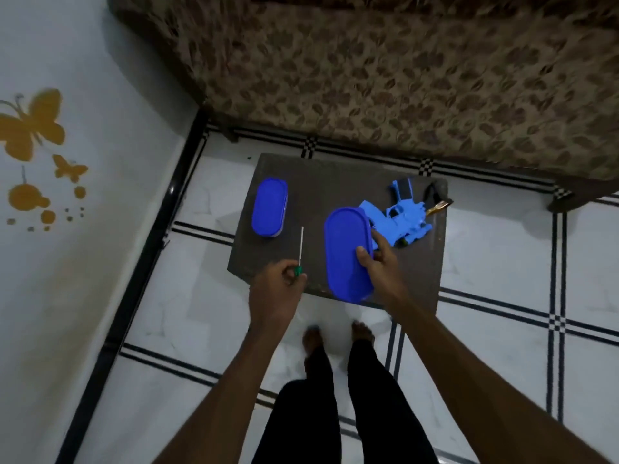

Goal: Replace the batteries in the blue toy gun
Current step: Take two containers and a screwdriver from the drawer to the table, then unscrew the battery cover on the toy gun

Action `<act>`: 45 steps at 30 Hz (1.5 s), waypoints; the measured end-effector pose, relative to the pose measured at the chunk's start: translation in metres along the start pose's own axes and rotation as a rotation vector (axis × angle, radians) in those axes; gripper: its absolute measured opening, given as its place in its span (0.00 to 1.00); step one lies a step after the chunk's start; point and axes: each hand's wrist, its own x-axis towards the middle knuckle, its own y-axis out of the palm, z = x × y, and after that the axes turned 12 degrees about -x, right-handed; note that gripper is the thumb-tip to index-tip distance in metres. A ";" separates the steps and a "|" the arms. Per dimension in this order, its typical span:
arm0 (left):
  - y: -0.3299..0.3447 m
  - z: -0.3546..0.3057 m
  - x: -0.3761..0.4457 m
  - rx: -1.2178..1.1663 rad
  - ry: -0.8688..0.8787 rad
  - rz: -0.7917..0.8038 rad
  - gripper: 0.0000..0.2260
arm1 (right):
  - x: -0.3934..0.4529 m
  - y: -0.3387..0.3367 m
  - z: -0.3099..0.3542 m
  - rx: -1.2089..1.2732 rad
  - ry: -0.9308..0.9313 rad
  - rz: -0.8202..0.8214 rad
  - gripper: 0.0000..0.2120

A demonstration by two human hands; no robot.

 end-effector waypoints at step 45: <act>0.101 -0.061 0.041 0.241 0.285 0.083 0.10 | 0.036 -0.159 0.023 -0.697 -0.041 -0.235 0.17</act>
